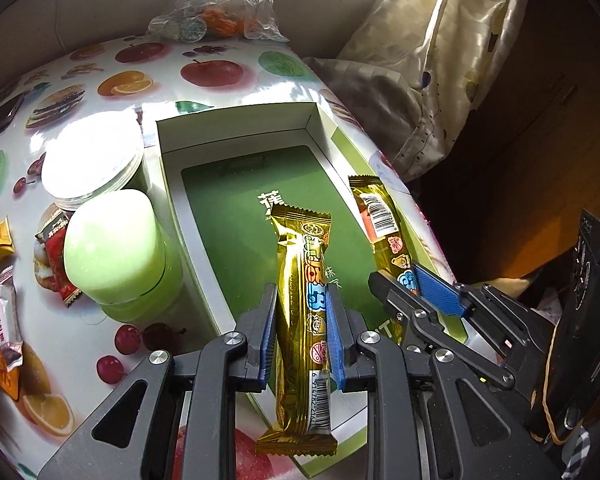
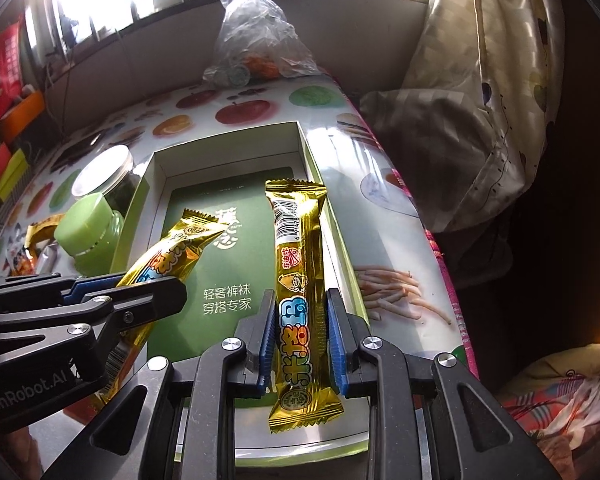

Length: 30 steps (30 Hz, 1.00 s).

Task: Organize snacks
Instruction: 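Lower the gold bar into the green box and open the right gripper, then move the right gripper back over the snack pile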

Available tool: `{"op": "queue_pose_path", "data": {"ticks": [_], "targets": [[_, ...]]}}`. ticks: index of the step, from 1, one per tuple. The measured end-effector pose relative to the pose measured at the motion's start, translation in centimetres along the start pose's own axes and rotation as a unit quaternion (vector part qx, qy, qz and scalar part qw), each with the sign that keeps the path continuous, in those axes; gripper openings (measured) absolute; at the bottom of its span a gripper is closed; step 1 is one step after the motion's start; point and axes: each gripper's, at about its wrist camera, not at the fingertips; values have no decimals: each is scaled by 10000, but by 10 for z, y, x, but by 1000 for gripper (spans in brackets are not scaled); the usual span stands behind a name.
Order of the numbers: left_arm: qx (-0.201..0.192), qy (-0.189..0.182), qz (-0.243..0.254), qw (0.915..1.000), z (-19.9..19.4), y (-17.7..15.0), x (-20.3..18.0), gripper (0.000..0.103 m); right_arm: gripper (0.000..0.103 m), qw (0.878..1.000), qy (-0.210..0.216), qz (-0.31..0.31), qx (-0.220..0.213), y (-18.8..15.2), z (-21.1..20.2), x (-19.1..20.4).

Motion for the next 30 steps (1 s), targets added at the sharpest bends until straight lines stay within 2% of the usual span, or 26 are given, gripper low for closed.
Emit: {"op": "queue_pose_path", "data": {"ticks": [8,12,13,19,23,30], "targets": [[59,-85,-48,9999,5,0,2,26,23,10000,-5,-32,-4,-1,0,0],[-22,-97,-38,9999,3,-1,1,42,27,10000,1,-52,-5,-3,-1,1],[-17,-98,-53,9999,2,-1,2,43,28,10000,-5,-52,-1,-3,-1,2],[-129,-99,-59,9999,-8,-7,1,43,33,10000,-12,-45,-29,-4,-4,3],[-294,50,-47,9995,-21,-13,1,43,39,9999,-26,-35,-100,-4,-11,4],[-706,338,-49,9969,-53,-33,10,43,44,9993,35,176,-328,-9,-32,3]]}}
Point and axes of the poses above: each gripper's, at about its wrist camera, not at the fingertips, and z roughly the way its jaws point, x to its left, y to its top, and after that the axes turned 9 degrees about x, right-handed
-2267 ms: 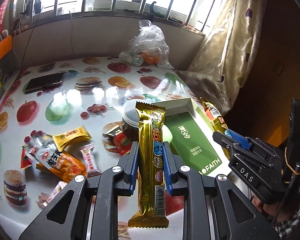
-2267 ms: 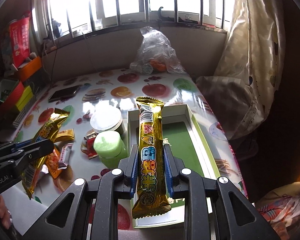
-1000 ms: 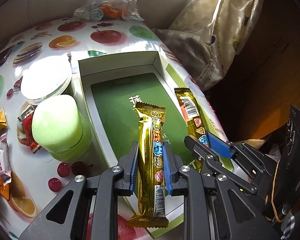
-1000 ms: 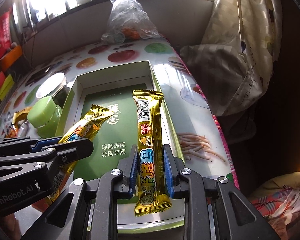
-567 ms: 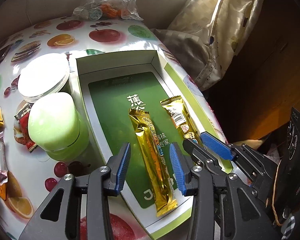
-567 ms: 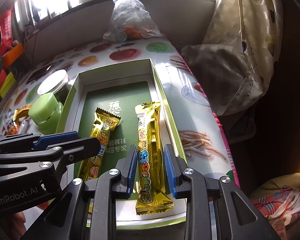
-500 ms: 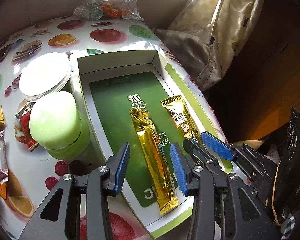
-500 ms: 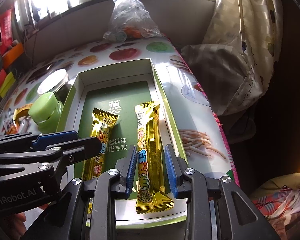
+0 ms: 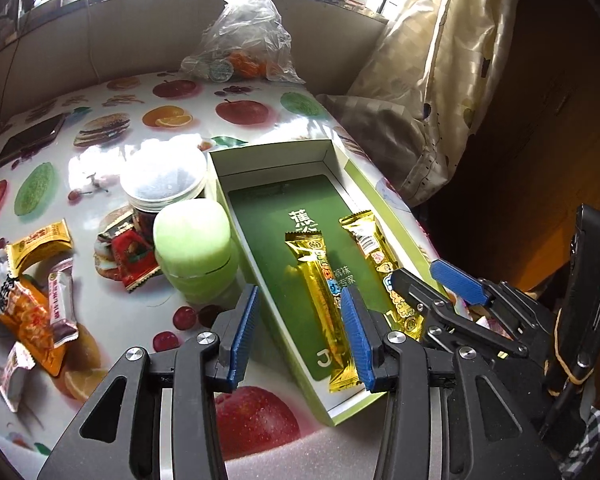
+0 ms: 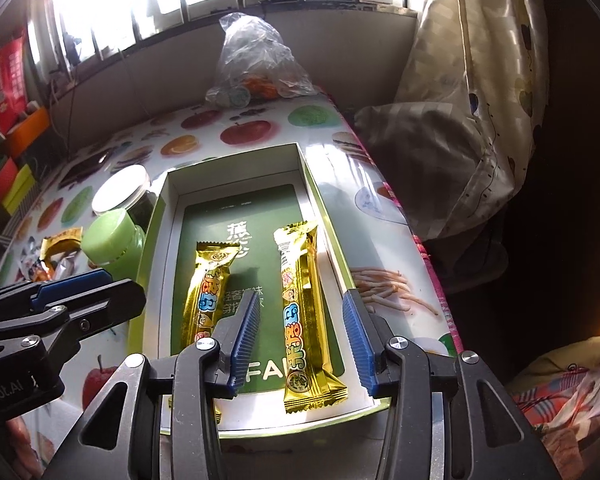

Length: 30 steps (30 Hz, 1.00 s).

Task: Organize snacks
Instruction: 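Move the right gripper back over the snack pile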

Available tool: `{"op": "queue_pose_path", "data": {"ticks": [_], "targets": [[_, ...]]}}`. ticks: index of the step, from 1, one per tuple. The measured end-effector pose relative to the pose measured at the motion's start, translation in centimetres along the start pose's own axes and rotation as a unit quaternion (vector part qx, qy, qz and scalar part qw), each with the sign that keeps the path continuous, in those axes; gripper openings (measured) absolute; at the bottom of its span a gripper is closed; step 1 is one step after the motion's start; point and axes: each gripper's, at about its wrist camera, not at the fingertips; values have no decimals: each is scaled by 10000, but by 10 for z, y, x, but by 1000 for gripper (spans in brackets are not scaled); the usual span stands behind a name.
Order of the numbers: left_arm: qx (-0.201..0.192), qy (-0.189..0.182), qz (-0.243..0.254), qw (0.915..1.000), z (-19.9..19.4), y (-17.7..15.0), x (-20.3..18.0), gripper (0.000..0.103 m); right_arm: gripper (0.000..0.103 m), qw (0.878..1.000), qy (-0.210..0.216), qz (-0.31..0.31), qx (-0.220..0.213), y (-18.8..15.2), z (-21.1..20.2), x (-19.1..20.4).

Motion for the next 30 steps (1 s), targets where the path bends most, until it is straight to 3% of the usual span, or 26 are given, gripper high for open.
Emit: {"op": "queue_pose_path", "data": {"ticks": [15,24,30], "targets": [[-564,550,-12,9969,-55,-46,47,43,49,9984,262,210,-461,-25,-40,44],[-677,869,-210,9937,-67,-71,87,44,50,9956,590,-141,-708,-32,-52,95],[-689,950,-488,9919,-68,-82,116,44,50,9942,772,-441,-609,-35,-41,127]]}}
Point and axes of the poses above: each gripper's, at about its wrist camera, not at the fingertips, and z roughly the way its jaws point, x to its left, y to its top, and after that the axes turned 9 degrees about x, right-handed
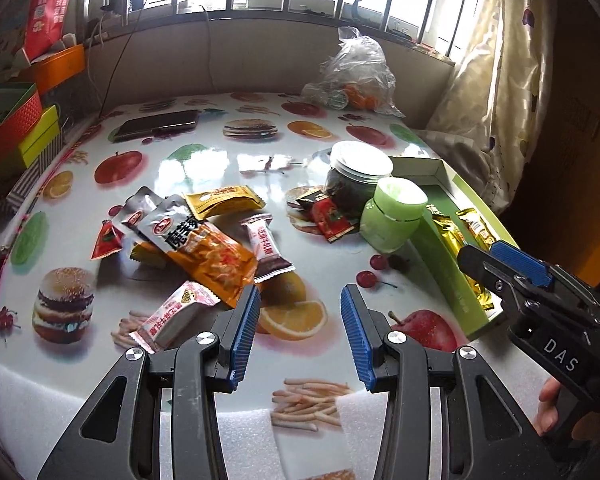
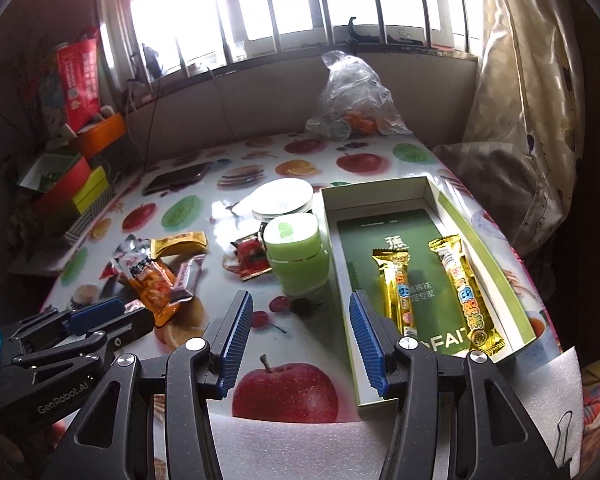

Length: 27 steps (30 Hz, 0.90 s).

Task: Organize snacks
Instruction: 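Move the right gripper back over the snack pile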

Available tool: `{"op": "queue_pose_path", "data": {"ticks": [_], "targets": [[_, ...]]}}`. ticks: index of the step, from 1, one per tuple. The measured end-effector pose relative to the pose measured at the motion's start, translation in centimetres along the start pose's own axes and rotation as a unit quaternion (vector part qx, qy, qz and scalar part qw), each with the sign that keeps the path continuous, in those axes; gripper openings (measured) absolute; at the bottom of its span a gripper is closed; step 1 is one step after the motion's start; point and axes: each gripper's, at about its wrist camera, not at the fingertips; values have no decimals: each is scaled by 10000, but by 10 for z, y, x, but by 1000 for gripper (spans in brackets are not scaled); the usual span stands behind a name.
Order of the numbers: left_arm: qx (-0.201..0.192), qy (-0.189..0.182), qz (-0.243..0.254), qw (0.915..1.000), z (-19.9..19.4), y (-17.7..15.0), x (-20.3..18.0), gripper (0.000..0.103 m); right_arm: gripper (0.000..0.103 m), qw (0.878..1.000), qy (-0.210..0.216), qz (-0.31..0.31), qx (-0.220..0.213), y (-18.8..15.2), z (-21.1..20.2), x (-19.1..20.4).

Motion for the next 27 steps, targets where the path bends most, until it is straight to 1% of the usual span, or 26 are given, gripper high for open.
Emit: {"op": "queue_pose_path", "data": {"ticks": [6,11,16,19,21,27], "targets": [[-16,217,-90,9997,1,-5,19,44,50,9992,202,-301,143,-2,17,25],[-7,213,-210,9996,4,-7,36,44,50,9980,325,-482,257,-1,31,40],[92,277,-438,9986,12,-8,62,44,50,9966,415,-581,410,3,47,49],[102,232,-577,9980,14,-10,77,44,50,9956,466,-630,514,8,57,55],[149,319,-692,9970,17,-12,88,44,50,9947,534,-672,574,11,63,61],[301,319,-887,9951,25,-16,106,44,50,9917,545,-866,777,21,86,81]]}}
Point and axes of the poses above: each gripper's, at about its wrist camera, not at the fingertips, and z roughly the way its jaws point, x to its left, y to its top, and after that the axes turned 9 degrees about x, right-handed
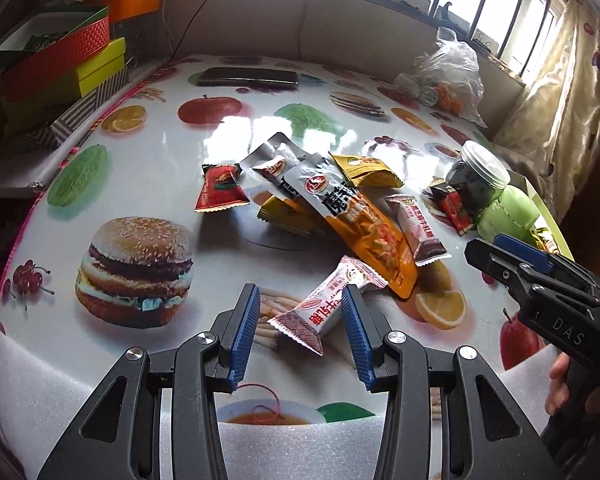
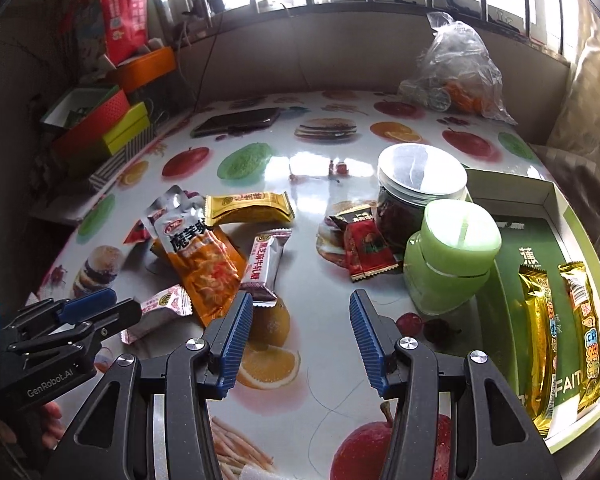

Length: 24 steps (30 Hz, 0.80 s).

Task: Organize snacks
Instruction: 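Move the right gripper back over the snack pile, then grasp the red-and-white wrapped candy with the right gripper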

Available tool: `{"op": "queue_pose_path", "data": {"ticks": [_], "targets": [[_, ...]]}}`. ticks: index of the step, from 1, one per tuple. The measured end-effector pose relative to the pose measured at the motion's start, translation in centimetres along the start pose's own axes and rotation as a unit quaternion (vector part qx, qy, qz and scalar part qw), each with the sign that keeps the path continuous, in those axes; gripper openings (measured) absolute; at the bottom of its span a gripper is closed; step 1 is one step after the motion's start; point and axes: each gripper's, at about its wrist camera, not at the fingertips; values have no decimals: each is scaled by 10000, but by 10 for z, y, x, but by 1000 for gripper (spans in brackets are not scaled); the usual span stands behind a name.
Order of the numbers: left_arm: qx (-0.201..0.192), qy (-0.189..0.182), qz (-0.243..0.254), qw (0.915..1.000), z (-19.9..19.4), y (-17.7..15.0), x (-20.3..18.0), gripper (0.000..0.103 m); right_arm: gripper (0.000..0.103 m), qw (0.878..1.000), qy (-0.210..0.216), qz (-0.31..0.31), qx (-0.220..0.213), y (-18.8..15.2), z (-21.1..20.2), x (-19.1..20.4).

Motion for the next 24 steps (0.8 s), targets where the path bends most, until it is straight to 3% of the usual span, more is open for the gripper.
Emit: {"op": "queue_pose_path", "data": {"ticks": [11,24], "targets": [[332,-426,283,9981,16,6,0,44,50,9991,51,-11,409,24,38,9],[371,-169,478,9980,25,19,-7,44,50,9985,-2,-78,534,36,58,11]]}}
Point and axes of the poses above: each gripper's, at about its wrist camera, not at the fingertips, and z roughly the way its jaws point, x to its left, y to its top, and after that the axes turned 9 degrees about x, right-handed
